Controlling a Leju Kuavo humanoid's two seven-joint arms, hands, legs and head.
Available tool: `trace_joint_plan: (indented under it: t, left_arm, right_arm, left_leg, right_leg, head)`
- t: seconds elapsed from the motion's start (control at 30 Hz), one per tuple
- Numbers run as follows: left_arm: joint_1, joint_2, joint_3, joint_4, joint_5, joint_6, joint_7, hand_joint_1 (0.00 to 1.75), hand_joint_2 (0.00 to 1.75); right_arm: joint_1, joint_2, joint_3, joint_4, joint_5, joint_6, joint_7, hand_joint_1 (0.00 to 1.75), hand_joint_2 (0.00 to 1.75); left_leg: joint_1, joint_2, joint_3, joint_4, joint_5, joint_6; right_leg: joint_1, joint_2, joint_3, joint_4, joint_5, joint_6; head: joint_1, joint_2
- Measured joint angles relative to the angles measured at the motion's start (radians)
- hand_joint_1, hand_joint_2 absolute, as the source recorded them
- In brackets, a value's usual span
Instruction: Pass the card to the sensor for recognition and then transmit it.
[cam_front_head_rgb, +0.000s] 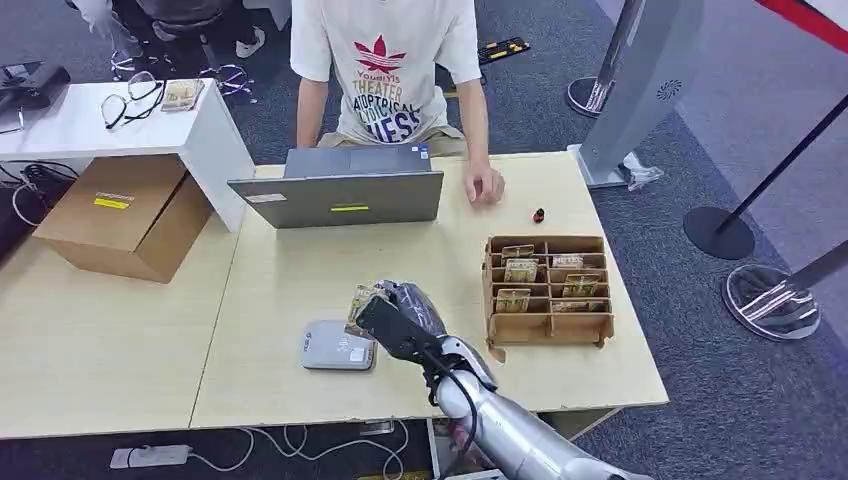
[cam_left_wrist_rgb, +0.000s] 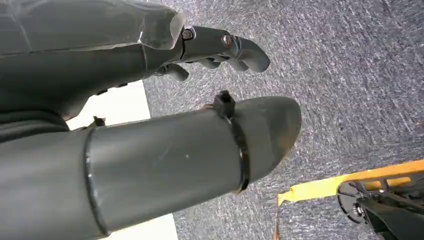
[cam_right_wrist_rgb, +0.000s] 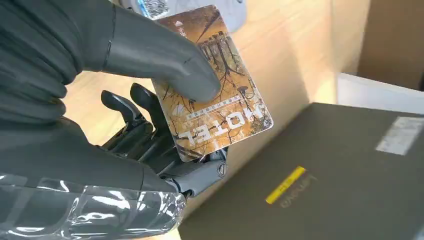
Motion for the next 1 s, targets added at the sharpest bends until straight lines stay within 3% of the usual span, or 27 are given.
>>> trace_joint_plan:
  t: [0.53,1.0]
  left_arm:
    - [0.003,0.003,0.0,0.001,-0.005,0.009,-0.013,0.0,0.0]
    - [0.004,0.004,0.0,0.001,-0.004,0.013,-0.016,0.0,0.0]
  right_arm:
    - [-0.007,0.008,0.042,0.132,0.042,0.01,0.038,1.75,1.75]
    - [-0.037,0.046,0.138,0.15,0.097,0.104,0.055,1.75,1.75]
  left_leg:
    - [0.0,0.0,0.0,0.0,0.0,0.0]
    - [0.0,0.0,0.0,0.0,0.0,0.0]
  right_leg:
    - [0.0,0.0,0.0,0.0,0.0,0.0]
    - [0.0,0.0,0.0,0.0,0.0,0.0]
  head:
    - [0.0,0.0]
    - [0.0,0.0]
